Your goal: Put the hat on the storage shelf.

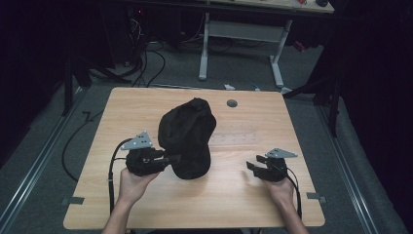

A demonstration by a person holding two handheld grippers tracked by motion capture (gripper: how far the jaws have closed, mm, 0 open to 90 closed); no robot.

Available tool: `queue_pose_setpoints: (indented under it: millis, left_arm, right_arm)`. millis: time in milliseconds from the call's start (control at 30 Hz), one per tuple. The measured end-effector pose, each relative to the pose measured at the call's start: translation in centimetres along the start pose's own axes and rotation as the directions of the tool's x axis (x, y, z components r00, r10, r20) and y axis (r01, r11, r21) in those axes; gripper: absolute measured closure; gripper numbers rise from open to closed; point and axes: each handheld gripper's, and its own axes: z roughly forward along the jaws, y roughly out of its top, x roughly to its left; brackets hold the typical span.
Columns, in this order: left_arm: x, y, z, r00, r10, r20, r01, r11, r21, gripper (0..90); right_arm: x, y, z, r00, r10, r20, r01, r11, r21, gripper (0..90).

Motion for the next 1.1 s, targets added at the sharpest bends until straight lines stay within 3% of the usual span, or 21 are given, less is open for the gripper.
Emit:
queue_pose_setpoints:
  millis: [233, 367, 500, 767, 1100]
  left_arm:
    - [-0.1, 0.7, 0.3, 0.9997, 0.003, -0.025, -0.004, 0.999, -0.044, 71.5]
    - [-0.2, 1.1, 0.4, 0.9986, 0.007, -0.053, -0.011, 0.9976, -0.068, 71.4]
    - [-0.6, 1.9, 0.5, 0.9968, 0.028, -0.075, -0.035, 0.9951, -0.093, 71.4]
    - [-1.3, 3.2, 1.4, 0.9917, 0.073, -0.106, -0.086, 0.9882, -0.127, 71.5]
    - [-1.2, 4.2, 3.1, 0.9736, 0.14, -0.18, -0.166, 0.9762, -0.139, 71.4]
  right_arm:
    - [-0.4, -0.7, 0.6, 0.9973, -0.007, 0.074, 0.006, 1.0, 0.021, 40.2]
    - [-0.4, -0.7, 0.7, 0.9959, -0.007, 0.09, 0.005, 1.0, 0.02, 38.0]
    - [-0.7, -0.6, 0.9, 0.9954, 0.024, 0.093, -0.029, 0.998, 0.052, 33.8]
    - [-0.3, -0.6, 1.1, 0.9925, -0.014, 0.122, 0.006, 0.998, 0.068, 32.9]
    - [-0.1, -0.6, 1.1, 0.9914, -0.022, 0.129, 0.013, 0.997, 0.072, 32.6]
